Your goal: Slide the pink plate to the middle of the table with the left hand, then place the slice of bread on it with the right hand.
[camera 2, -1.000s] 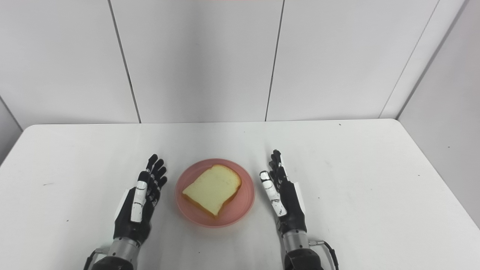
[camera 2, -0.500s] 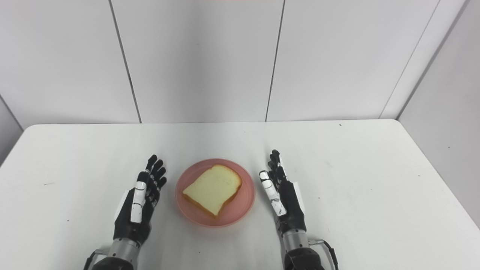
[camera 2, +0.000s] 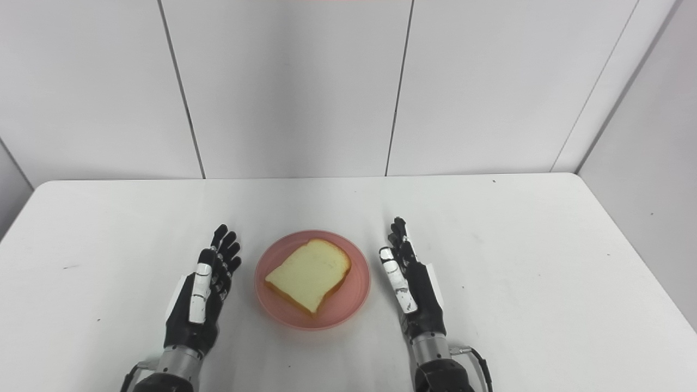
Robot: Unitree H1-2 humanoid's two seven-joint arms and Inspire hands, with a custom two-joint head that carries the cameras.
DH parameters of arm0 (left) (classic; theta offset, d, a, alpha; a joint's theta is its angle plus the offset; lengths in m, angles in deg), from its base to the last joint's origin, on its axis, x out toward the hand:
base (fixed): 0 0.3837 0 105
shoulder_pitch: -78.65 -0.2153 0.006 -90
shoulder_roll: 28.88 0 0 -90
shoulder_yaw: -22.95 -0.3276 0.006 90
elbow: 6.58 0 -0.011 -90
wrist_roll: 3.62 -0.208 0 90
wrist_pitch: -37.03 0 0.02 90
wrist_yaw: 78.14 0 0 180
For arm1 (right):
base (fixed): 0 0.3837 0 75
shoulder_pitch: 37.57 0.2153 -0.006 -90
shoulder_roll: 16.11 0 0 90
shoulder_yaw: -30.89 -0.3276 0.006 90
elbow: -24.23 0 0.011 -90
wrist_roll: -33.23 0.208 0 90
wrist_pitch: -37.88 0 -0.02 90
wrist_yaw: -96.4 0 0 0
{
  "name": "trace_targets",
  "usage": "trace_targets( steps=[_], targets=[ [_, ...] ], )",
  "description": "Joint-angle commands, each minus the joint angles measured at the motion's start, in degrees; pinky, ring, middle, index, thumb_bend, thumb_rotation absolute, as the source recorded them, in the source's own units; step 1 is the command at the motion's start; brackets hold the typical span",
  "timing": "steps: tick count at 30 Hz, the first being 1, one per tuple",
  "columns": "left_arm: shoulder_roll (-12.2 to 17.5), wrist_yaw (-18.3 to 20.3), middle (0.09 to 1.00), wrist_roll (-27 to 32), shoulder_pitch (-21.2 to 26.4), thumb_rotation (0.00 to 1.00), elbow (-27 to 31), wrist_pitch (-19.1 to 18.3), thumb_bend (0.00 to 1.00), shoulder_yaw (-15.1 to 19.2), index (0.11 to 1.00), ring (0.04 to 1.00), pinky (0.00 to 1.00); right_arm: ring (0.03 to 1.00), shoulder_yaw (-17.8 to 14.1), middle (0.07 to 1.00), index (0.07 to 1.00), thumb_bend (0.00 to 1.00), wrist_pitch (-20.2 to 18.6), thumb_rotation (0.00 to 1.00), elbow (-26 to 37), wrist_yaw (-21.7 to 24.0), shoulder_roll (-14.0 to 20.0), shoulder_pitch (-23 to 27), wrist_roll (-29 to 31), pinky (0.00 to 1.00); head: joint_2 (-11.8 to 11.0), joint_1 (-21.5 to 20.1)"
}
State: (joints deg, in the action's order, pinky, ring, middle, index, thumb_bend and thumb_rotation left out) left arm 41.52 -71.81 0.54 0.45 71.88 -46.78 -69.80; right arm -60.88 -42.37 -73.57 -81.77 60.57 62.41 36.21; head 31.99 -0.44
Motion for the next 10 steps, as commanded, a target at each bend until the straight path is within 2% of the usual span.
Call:
trace_targets(
  steps=[1, 10],
  targets=[
    [0.1, -1.0, 1.0, -0.6, -0.7, 1.0, -0.8, -0.2, 0.71, 0.1, 1.0, 1.0, 1.0, 1.0, 0.0, 1.0, 1.0, 0.64, 1.6, 0.82, 0.5, 0.1, -0.2, 1.0, 0.4, 1.0, 0.1, 0.2],
    [0.0, -1.7, 1.0, -0.7, -0.7, 0.98, -0.8, 0.2, 0.68, 0.2, 1.0, 1.0, 1.0, 1.0, 0.1, 1.0, 1.0, 0.63, 2.8, 0.81, -0.4, 0.1, -0.2, 1.1, 0.0, 1.0, 0.2, 0.7]
  ],
)
